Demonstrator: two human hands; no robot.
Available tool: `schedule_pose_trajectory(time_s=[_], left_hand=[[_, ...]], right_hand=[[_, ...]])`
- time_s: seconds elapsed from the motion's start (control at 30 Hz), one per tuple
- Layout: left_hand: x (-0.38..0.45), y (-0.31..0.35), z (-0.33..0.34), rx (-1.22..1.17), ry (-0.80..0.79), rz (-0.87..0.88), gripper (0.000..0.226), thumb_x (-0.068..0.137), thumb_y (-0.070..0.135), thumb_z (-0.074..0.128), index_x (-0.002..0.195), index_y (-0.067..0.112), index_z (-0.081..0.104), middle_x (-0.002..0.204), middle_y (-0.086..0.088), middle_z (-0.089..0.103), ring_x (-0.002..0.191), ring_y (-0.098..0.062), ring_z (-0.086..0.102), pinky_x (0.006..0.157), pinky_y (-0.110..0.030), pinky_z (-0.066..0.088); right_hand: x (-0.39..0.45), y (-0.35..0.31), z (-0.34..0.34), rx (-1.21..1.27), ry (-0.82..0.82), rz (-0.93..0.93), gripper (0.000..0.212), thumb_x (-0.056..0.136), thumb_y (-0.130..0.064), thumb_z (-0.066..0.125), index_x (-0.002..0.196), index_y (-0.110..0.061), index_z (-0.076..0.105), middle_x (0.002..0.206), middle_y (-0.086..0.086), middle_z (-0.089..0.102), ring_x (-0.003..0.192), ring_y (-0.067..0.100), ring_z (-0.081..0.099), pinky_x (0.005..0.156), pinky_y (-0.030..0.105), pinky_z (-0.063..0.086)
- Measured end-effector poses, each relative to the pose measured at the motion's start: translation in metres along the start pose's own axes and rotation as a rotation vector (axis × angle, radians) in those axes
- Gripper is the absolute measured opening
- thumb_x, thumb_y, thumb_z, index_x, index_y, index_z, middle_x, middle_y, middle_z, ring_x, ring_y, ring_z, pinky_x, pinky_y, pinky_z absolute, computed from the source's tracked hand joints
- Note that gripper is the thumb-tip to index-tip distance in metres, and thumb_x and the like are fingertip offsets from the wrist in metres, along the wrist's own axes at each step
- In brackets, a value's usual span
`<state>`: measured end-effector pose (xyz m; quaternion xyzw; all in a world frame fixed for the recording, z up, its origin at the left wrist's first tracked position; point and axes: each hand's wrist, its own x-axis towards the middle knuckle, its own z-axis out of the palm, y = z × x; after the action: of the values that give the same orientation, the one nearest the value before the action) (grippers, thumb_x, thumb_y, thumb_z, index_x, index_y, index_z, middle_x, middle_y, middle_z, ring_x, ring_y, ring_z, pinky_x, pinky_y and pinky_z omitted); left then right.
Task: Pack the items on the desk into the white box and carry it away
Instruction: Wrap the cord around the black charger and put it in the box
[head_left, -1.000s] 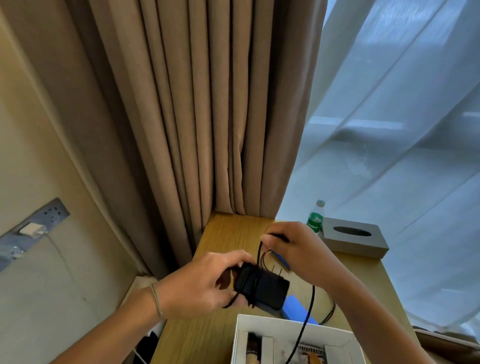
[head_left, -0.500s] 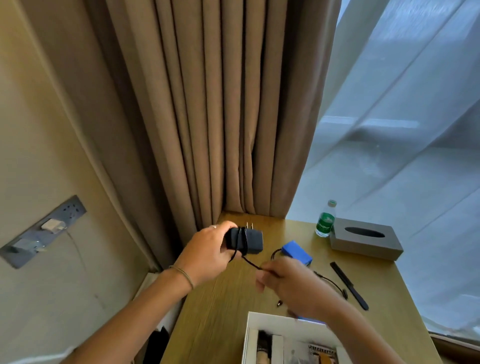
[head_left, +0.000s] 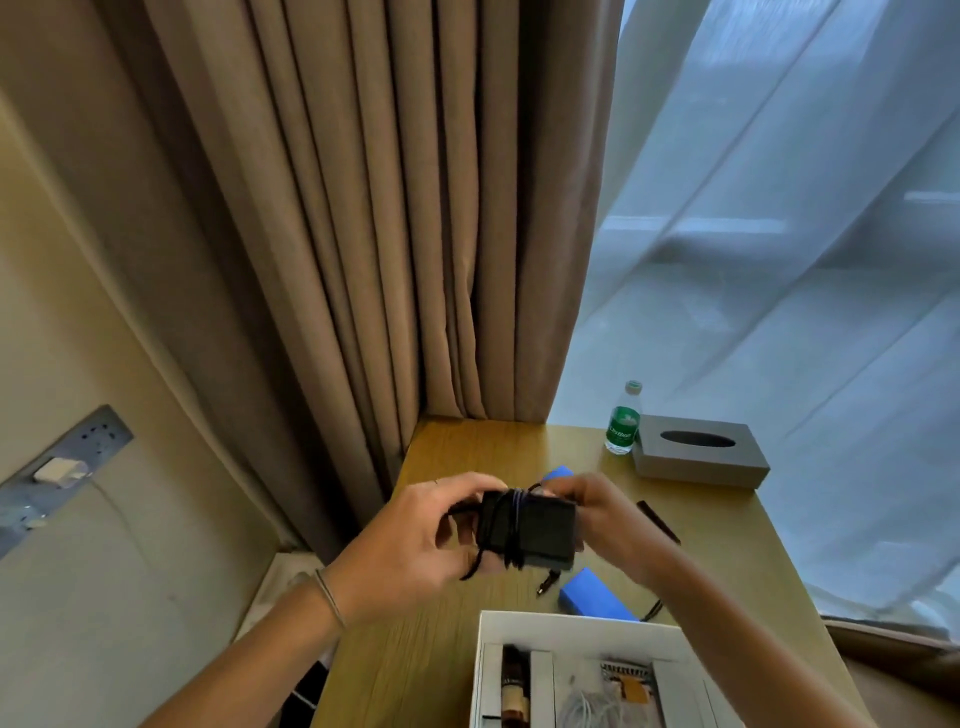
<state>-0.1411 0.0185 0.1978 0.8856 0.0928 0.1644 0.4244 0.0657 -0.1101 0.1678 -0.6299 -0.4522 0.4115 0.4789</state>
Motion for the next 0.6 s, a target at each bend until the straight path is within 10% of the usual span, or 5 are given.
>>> schedule_pose_trajectory(time_s=[0.27, 0.4, 0.6], left_hand=[[0.004, -0.037, 0.017, 0.321, 0.324, -0.165, 0.048, 0.078, 0.034, 0.081, 0.121, 0.032, 0.059, 0.104, 0.015, 0.065, 0.096, -0.004, 0.062, 0.083, -0.024, 0.054], [0.001, -0.046, 0.017, 0.539, 0.130, -0.123, 0.049, 0.079, 0.023, 0.078, 0.122, 0.034, 0.054, 0.102, 0.014, 0.060, 0.090, -0.009, 0.060, 0.080, -0.032, 0.056], [-0.008, -0.041, 0.034, 0.524, -0.173, -0.063, 0.053, 0.085, 0.024, 0.073, 0.130, 0.041, 0.051, 0.098, 0.024, 0.055, 0.091, 0.002, 0.055, 0.075, -0.005, 0.039]], right_hand=[[-0.031, 0.014, 0.070, -0.635, 0.037, 0.008, 0.026, 0.105, -0.032, 0.043, 0.083, -0.034, 0.057, 0.069, -0.015, 0.056, 0.064, 0.004, 0.053, 0.062, 0.022, 0.042], [-0.038, -0.001, 0.061, -0.956, 0.072, -0.126, 0.024, 0.105, -0.037, 0.040, 0.097, -0.029, 0.062, 0.080, -0.008, 0.065, 0.068, 0.009, 0.060, 0.064, 0.026, 0.052], [-0.023, -0.002, 0.029, -0.853, 0.142, -0.179, 0.006, 0.091, -0.030, 0.066, 0.094, -0.029, 0.072, 0.081, -0.014, 0.070, 0.077, 0.003, 0.065, 0.075, 0.019, 0.053]])
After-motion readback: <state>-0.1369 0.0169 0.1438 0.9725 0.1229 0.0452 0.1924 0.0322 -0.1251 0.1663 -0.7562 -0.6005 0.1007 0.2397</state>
